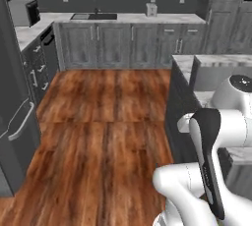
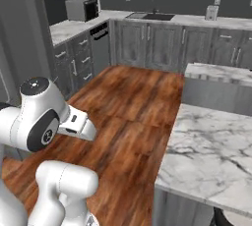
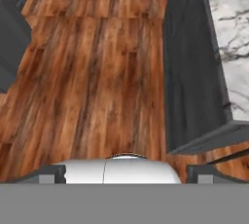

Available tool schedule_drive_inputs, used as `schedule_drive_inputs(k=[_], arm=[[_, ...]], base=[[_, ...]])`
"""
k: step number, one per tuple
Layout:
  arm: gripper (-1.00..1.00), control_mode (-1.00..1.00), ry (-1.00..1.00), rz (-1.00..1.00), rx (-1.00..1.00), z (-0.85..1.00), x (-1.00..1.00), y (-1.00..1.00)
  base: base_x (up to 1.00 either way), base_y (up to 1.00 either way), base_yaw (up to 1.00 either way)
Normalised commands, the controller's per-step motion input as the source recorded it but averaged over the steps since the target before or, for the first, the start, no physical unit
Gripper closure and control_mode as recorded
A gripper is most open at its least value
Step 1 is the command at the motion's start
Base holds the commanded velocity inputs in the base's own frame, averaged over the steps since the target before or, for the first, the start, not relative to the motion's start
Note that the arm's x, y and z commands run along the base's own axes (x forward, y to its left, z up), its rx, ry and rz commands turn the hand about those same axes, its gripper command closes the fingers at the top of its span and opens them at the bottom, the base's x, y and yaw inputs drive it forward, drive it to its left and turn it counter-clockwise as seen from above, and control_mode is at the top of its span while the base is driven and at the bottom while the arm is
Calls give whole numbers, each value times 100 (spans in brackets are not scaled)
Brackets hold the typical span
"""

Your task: Take the fork and place it on the left side of the plate. Then take the spoon and place it on the right side of the plate. Make sure they're directly next to the plate.

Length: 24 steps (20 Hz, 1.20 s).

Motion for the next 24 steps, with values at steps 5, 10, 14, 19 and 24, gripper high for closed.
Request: schedule_drive_inputs(k=[5, 10, 14, 19, 24], arm=[[-100, 100, 0, 0, 0, 0, 0, 0], [-100, 100, 0, 0, 0, 0, 0, 0], [-100, 100, 0, 0, 0, 0, 0, 0], [-100, 100, 0, 0, 0, 0, 0, 0], [-100, 100, 0, 0, 0, 0, 0, 0]], base=[[100, 93, 2], [100, 67, 5], [100, 39, 11], [100, 13, 18], [100, 0, 27]])
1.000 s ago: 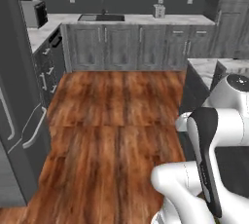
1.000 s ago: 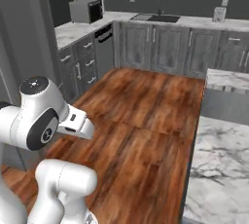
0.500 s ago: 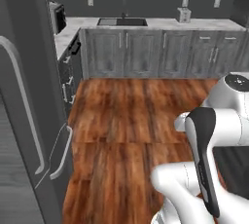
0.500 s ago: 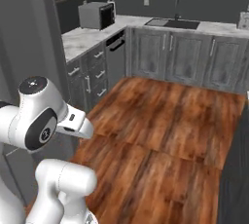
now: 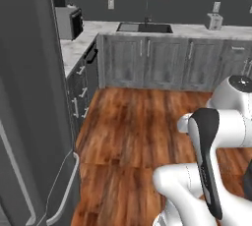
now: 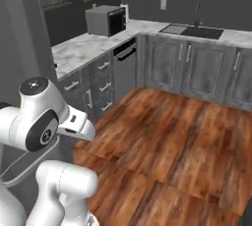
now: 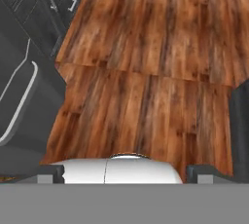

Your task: Take the fork and place it on the left side of the plate. Then take the spoon and place it on the right side of the plate. Make sure they're directly next to the plate.

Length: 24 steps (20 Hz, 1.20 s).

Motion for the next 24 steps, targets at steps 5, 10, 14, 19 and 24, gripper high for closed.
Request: schedule_drive_inputs(k=[5, 10, 14, 19, 24], arm=[[-100, 100, 0, 0, 0, 0, 0, 0], [-100, 100, 0, 0, 0, 0, 0, 0], [-100, 100, 0, 0, 0, 0, 0, 0], [-100, 100, 0, 0, 0, 0, 0, 0], [-100, 100, 0, 0, 0, 0, 0, 0]], base=[[100, 0, 33], [100, 0, 35], [100, 0, 36], [100, -2, 37], [100, -8, 38]])
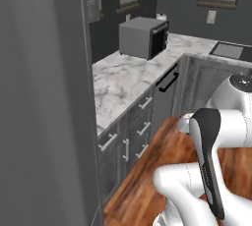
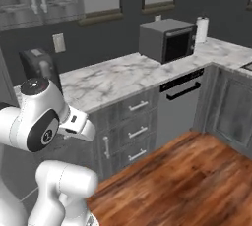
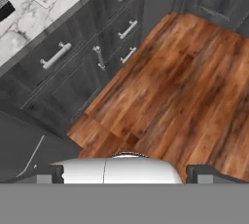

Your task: Take the fork and place it on the left side of the plate. Then take the spoon and place it on the right side of the plate. Make sure they're directly next to the plate.

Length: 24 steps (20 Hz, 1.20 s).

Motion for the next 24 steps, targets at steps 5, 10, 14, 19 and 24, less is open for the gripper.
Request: schedule_drive_inputs(k=[5, 10, 14, 19, 24], arm=[[-100, 100, 0, 0, 0, 0, 0, 0], [-100, 100, 0, 0, 0, 0, 0, 0], [-100, 100, 0, 0, 0, 0, 0, 0], [-100, 100, 0, 0, 0, 0, 0, 0], [-100, 100, 0, 0, 0, 0, 0, 0]], base=[[79, -14, 41], [59, -12, 45], [50, -19, 47], [51, -32, 47], [46, -54, 41]])
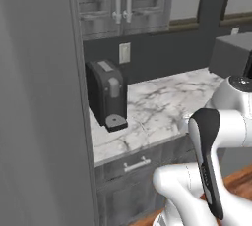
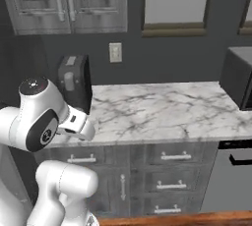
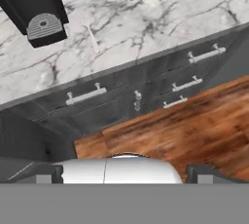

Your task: Take the fork and place it on the left side of the plate. Then take the spoon and place it on the right side of the plate. Make sure they're directly next to the plate.

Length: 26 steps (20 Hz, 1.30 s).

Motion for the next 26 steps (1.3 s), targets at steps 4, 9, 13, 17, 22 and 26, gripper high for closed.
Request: schedule_drive_inputs(k=[4, 9, 13, 17, 22, 26], arm=[[-100, 100, 0, 0, 0, 0, 0, 0], [-100, 100, 0, 0, 0, 0, 0, 0], [-100, 100, 0, 0, 0, 0, 0, 0], [-100, -100, 1, 8, 0, -21, 7, 0], [-100, -100, 1, 30, 0, -85, 28, 0], [-100, -100, 1, 24, 0, -74, 38, 0]], base=[[73, -37, 40], [85, -18, 43], [68, -2, 40], [31, 0, 26], [0, 0, 0], [0, 0, 0]])
